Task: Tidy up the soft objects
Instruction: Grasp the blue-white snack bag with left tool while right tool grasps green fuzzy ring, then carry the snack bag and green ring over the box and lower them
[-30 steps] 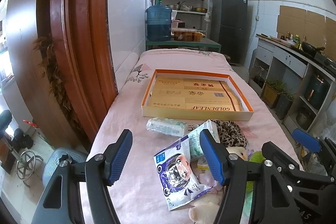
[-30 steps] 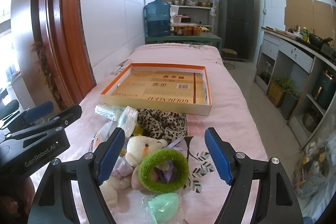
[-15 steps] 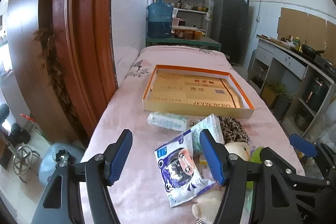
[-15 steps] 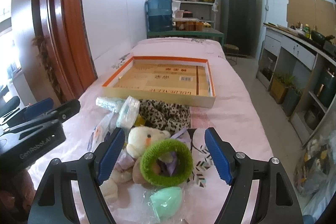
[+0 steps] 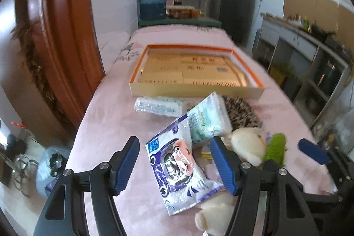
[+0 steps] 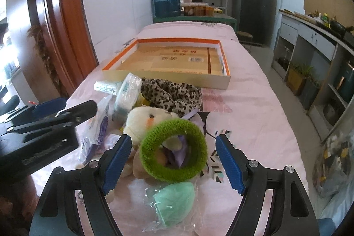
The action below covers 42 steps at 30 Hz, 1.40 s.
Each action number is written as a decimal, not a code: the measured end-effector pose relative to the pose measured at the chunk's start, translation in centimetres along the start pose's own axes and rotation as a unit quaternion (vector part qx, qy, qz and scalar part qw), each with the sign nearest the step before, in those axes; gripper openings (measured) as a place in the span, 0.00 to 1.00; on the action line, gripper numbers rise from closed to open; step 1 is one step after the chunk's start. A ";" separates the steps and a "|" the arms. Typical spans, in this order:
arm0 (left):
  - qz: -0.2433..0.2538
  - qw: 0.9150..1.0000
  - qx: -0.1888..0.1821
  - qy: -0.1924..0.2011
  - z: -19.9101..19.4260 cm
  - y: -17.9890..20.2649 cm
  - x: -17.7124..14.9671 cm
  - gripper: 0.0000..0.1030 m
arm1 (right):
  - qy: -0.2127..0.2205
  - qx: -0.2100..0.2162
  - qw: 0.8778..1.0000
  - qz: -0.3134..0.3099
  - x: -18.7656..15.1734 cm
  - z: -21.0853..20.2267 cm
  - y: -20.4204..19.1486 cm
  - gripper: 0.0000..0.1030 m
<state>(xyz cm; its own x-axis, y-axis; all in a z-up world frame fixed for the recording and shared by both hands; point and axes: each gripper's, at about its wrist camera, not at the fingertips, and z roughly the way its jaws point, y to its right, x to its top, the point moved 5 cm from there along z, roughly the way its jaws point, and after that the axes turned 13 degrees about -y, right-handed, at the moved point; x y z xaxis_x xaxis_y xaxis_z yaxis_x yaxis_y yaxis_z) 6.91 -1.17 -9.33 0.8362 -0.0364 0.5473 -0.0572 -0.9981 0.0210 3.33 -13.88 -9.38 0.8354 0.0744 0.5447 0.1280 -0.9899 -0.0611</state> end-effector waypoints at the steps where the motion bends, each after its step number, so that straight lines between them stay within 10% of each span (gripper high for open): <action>1: 0.002 1.000 0.004 -0.008 0.5 0.1 0.1 0.64 | -0.004 0.001 1.000 0.003 -0.1 0.3 0.1 0.77; 12: -0.005 0.998 0.008 -0.056 4.8 -0.4 -0.7 0.55 | -0.028 0.024 0.999 0.003 -0.1 2.5 -0.2 0.77; 18: -0.019 0.998 -0.043 -0.047 5.0 -1.0 -1.3 0.36 | -0.035 0.033 0.999 0.003 -0.2 2.5 -0.2 0.17; 28: -0.047 0.995 -0.083 -0.026 3.2 -2.7 -1.1 0.16 | -0.005 0.039 0.999 0.000 0.2 0.3 0.1 0.15; 42: -0.039 0.993 -0.104 0.030 -1.6 -2.8 0.7 0.15 | 0.045 0.031 0.998 -0.025 1.9 -3.4 0.3 0.15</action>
<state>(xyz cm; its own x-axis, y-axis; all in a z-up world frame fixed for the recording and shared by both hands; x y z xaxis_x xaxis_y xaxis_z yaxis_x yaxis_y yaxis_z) 6.76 1.65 -7.69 0.8082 0.0498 0.5867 -0.1104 -0.9659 0.2341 3.18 -14.43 -5.52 0.7756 0.1102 0.6215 0.2044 -0.9755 -0.0820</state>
